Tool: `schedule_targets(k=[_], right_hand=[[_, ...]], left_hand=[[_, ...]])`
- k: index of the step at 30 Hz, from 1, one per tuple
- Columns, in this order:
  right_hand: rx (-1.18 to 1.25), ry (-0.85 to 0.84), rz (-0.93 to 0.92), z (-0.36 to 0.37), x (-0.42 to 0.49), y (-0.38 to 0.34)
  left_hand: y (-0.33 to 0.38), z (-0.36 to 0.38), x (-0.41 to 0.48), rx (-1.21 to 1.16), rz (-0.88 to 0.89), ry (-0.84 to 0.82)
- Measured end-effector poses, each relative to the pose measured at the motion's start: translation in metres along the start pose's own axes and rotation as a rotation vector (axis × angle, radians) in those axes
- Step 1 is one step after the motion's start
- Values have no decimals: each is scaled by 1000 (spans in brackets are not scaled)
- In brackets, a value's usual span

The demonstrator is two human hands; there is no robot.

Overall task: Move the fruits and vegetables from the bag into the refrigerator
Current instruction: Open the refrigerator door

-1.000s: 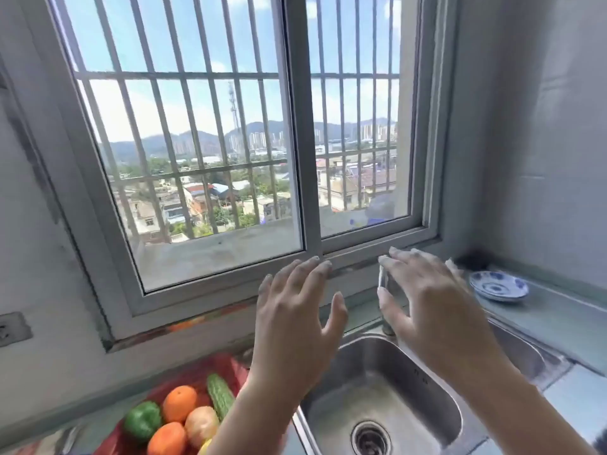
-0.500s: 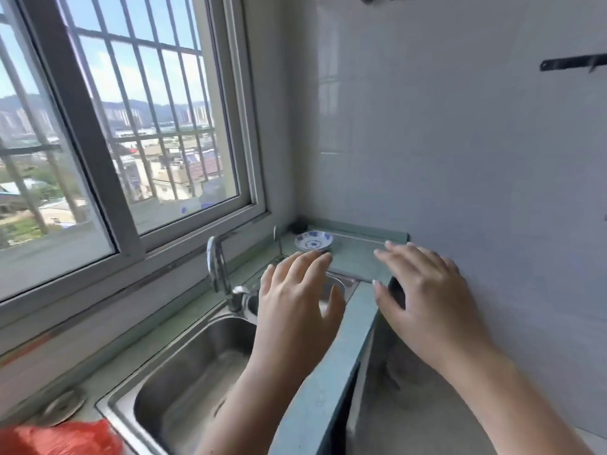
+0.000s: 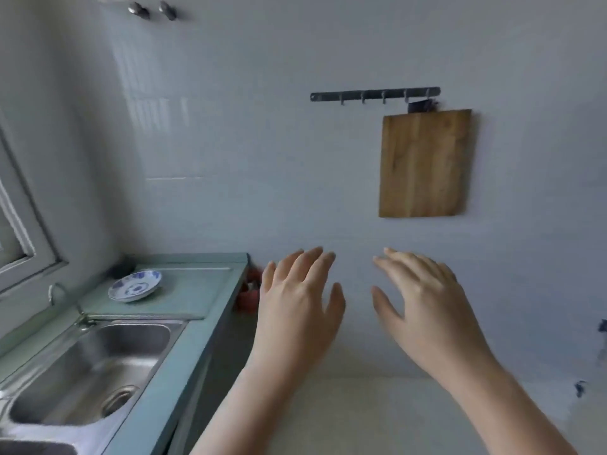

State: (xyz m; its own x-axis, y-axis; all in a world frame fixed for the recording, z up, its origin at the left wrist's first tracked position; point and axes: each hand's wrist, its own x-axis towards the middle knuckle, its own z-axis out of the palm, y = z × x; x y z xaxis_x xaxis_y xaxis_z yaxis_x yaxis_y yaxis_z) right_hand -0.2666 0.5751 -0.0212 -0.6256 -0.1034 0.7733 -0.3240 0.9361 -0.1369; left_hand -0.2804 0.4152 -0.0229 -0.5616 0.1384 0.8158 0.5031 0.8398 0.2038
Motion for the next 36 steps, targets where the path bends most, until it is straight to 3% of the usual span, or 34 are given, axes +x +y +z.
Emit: schedule_targets(k=[6,14,24,36], right_hand=[[-140,9,139,-33,-10,112],[-249,33,284,-53,-29,209],[-475,28,433,-40,-13,317],[-663,71,540,12,87,445]], left_hand=[[89,89,30,-144,93,-104],[161,175,49,-325,196,-199],[205,304,101,-591,261,-278],[226,466,216,-905,232,-436]])
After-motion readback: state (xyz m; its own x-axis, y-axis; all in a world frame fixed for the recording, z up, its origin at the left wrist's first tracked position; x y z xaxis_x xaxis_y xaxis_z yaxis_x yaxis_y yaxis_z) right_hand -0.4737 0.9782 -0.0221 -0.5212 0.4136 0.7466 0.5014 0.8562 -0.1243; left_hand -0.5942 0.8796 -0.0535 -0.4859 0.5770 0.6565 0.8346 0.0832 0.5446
